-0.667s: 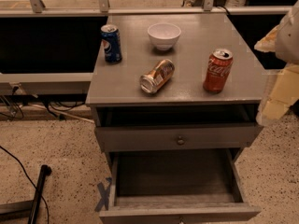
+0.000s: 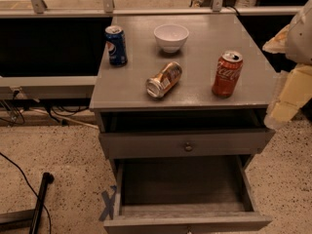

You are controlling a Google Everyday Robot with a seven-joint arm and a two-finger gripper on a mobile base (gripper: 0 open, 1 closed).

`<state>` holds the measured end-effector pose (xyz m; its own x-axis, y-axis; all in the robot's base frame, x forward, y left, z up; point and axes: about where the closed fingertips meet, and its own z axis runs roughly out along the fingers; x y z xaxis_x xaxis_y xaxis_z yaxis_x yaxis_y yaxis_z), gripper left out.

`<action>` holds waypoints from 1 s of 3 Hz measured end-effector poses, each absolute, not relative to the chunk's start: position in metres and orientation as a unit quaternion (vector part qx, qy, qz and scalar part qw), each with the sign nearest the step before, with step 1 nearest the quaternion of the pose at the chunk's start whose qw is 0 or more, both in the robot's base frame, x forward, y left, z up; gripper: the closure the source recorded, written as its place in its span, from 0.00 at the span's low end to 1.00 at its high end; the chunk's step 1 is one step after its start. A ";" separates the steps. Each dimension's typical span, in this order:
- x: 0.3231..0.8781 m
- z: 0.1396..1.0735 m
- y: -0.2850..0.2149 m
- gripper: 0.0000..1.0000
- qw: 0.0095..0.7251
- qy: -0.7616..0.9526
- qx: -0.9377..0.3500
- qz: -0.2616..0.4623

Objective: Place coke can into middle drawer

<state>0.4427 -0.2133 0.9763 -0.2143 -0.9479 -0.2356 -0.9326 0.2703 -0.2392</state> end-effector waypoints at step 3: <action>0.541 0.963 -0.275 0.00 0.462 0.768 -0.430 0.108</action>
Offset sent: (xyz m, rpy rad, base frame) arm 0.1017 -0.0926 0.0089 0.7085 -0.4034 -0.2603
